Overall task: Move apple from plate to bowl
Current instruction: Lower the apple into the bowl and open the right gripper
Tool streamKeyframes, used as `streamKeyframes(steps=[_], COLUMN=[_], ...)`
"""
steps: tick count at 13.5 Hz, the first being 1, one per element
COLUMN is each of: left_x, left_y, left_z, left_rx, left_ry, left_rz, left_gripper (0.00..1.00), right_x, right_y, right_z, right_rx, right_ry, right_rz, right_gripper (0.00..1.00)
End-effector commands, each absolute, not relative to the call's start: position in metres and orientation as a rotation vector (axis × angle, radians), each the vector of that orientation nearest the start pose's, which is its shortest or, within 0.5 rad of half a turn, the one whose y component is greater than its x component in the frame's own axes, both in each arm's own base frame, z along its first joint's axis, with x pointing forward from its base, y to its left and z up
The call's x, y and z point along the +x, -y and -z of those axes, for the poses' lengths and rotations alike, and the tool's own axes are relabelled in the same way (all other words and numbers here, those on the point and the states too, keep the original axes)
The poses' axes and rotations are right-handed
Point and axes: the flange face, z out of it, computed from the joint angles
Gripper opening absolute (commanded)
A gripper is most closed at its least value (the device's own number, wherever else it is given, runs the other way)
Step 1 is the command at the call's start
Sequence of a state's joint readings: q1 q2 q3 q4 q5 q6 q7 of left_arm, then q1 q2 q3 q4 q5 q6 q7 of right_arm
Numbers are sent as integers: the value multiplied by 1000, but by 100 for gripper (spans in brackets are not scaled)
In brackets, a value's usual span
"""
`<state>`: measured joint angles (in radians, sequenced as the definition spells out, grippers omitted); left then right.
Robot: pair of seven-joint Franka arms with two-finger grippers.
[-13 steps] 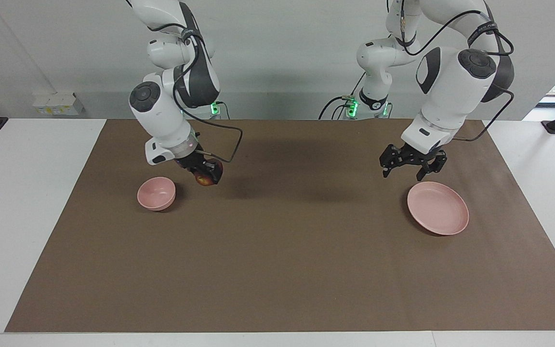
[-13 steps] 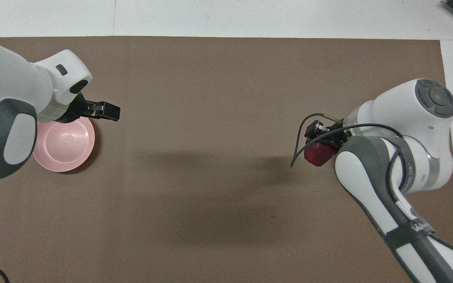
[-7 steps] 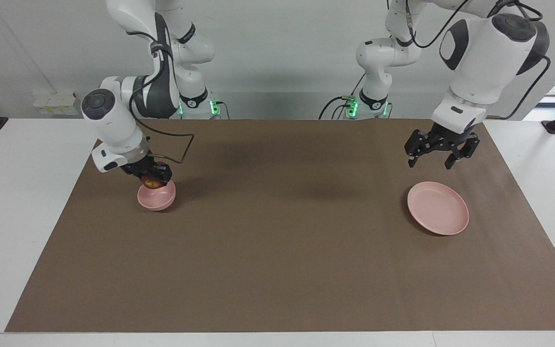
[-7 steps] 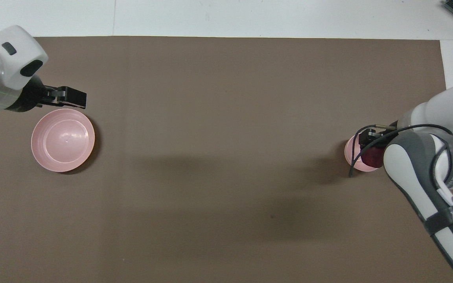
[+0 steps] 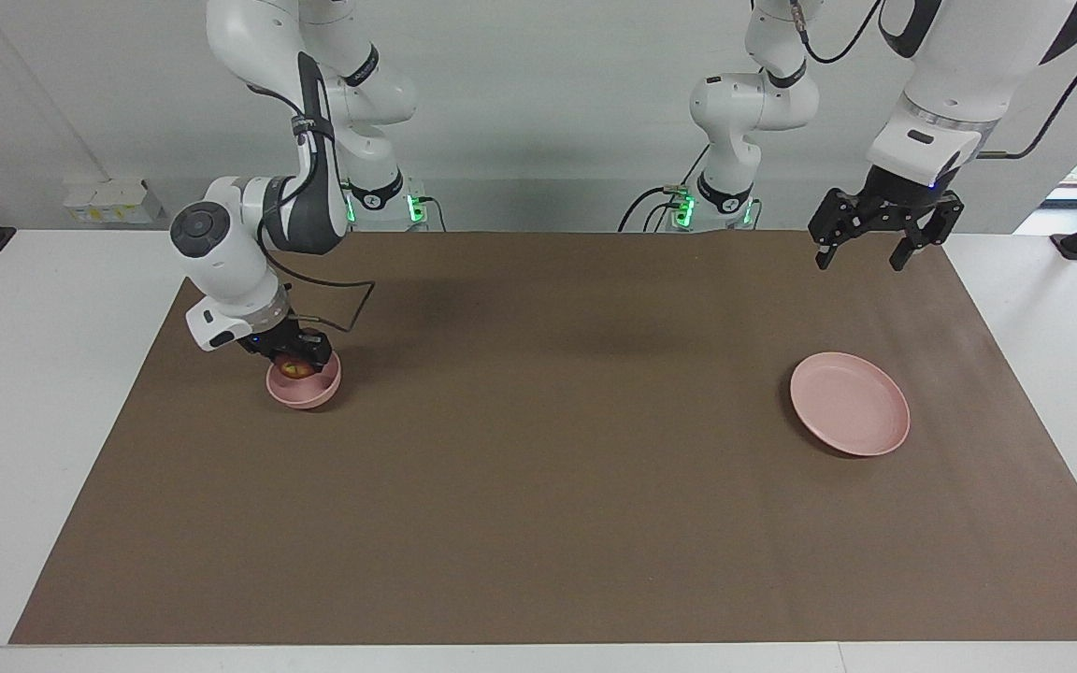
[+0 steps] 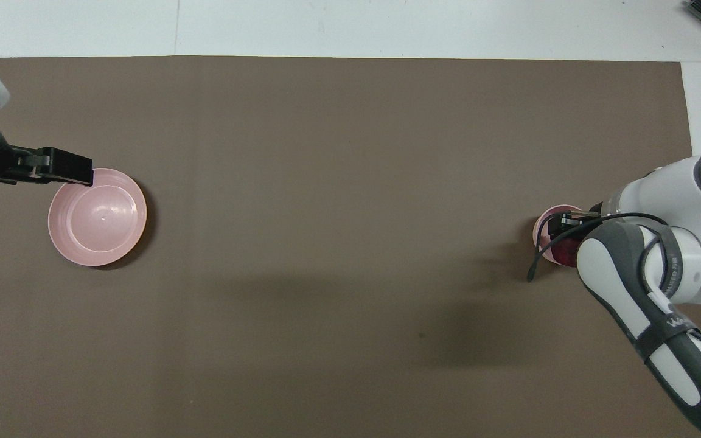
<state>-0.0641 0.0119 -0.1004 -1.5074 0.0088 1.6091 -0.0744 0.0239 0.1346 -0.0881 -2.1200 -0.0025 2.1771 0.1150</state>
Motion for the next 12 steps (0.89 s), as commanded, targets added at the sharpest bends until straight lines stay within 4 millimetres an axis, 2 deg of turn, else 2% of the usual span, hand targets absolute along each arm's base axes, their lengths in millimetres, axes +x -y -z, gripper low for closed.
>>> streamKeyframes(steps=[1, 2, 3, 5, 6, 8, 9, 10, 12], left_x=[551, 550, 550, 550, 549, 549, 549, 550, 552], left_y=[90, 90, 87, 83, 79, 80, 79, 77, 67], left_z=[-654, -654, -654, -654, -655, -655, -655, -656, -659], left_rx=[-3142, -3149, -3157, -3156, -3156, -3154, -3154, -3155, -3151], left_ry=[-140, -131, -117, -107, -105, -109, -102, -100, -87], left_rz=[113, 112, 111, 97, 97, 102, 104, 121, 136], left_gripper=[100, 100, 100, 100, 100, 100, 100, 100, 100], right_x=[553, 553, 554, 557, 565, 576, 577, 577, 577], right_y=[34, 35, 41, 39, 38, 40, 39, 39, 37], right_z=[-339, -339, -339, -330, -334, -341, -340, -340, -341], right_rx=[-3162, -3163, -3162, -3163, -3156, -3151, -3151, -3150, -3149], right_ry=[-268, -268, -275, -286, -290, -302, -302, -317, -331], right_rz=[-105, -103, -84, -85, -88, -105, -102, -97, -94], right_gripper=[0, 0, 7, 24, 31, 31, 49, 98, 100])
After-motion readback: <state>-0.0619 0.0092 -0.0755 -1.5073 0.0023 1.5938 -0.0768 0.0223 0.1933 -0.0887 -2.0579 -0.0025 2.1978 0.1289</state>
